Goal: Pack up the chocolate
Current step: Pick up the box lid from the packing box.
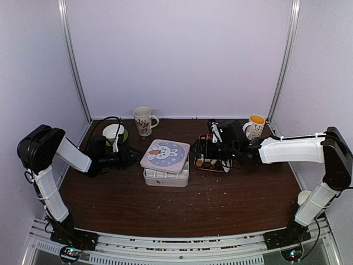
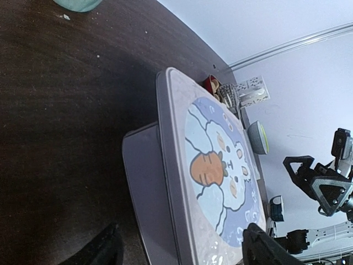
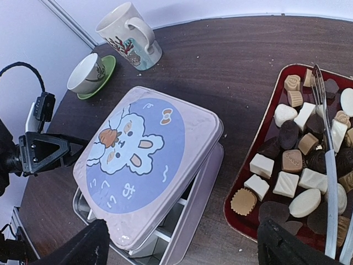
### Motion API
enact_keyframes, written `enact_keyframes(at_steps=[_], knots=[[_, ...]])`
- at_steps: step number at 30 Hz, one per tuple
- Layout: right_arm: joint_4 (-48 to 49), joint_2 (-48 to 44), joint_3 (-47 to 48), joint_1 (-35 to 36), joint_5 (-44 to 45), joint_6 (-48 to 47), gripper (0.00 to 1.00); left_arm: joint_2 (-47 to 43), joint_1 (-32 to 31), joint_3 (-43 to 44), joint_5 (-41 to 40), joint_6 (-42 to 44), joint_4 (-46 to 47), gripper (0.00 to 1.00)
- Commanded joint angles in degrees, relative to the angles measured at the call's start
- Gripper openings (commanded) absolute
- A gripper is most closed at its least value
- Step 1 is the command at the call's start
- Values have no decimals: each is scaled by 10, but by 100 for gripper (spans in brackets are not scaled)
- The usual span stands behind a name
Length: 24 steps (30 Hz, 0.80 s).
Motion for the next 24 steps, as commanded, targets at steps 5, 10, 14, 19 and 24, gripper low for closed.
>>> enact_keyframes(at_steps=[5, 10, 14, 19, 24], knots=[[9, 54, 52, 4, -30, 21, 91, 25, -7, 38, 32, -20, 35, 75], [4, 79, 71, 7, -41, 33, 87, 41, -18, 57, 31, -16, 13, 72], [11, 82, 69, 7, -45, 38, 86, 53, -26, 64, 30, -12, -4, 71], [18, 82, 62, 8, -46, 35, 86, 62, -34, 69, 37, -13, 0, 70], [21, 80, 60, 9, -47, 34, 86, 62, -36, 64, 44, -17, 9, 69]])
